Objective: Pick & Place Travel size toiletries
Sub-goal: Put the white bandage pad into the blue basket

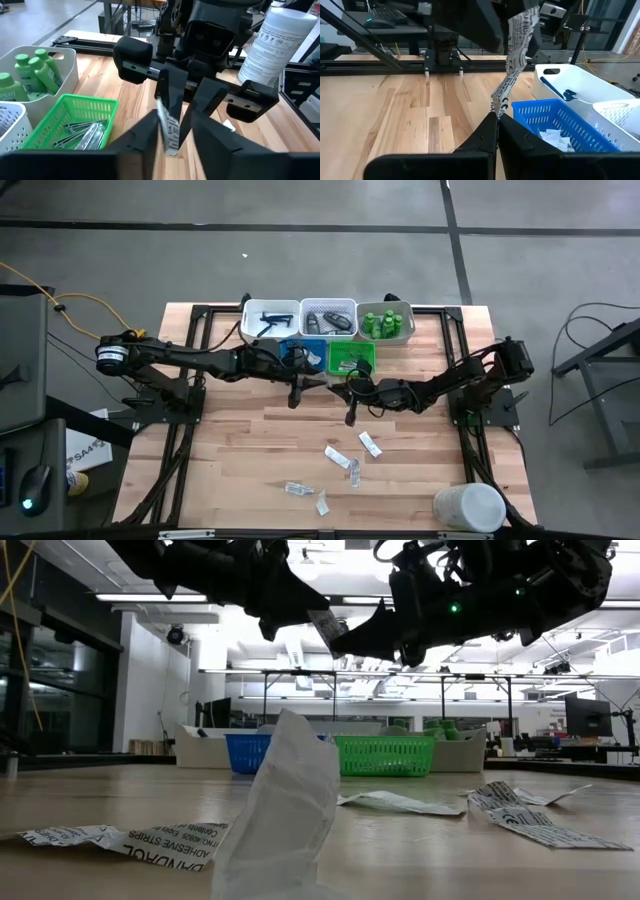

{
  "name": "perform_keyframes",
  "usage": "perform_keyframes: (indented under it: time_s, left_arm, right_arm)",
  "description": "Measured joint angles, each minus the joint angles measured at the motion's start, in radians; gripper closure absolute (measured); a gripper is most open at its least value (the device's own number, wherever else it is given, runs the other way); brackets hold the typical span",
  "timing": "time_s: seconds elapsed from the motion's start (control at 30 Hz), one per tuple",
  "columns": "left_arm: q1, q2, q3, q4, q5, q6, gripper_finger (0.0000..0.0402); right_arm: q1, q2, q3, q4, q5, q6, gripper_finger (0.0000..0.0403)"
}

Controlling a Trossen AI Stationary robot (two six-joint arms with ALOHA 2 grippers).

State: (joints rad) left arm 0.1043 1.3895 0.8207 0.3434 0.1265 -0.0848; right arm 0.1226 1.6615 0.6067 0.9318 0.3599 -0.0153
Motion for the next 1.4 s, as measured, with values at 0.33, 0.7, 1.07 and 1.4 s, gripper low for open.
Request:
perform_keyframes:
  time_s: [0.33,0.7,1.07,1.4]
  left_arm:
    - [0.000,0.000,0.000,-0.012,0.000,-0.001,0.0397]
    - [0.000,0.000,0.000,-0.106,-0.162,0.087,0.0400]
    - [0.002,0.023,0.002,-0.204,-0.555,0.110,0.0401]
    - [0.123,0.086,0.002,-0.258,-0.528,-0.025,0.0401]
  right_arm:
    - [0.000,0.000,0.000,0.000,0.007,-0.015,0.0394]
    - [0.032,-0.014,0.000,-0.016,0.079,0.051,0.0232]
    - [0.101,-0.030,0.000,-0.068,0.302,0.037,0.0110]
    - [0.114,-0.030,0.000,-0.068,0.319,0.049,0.0119]
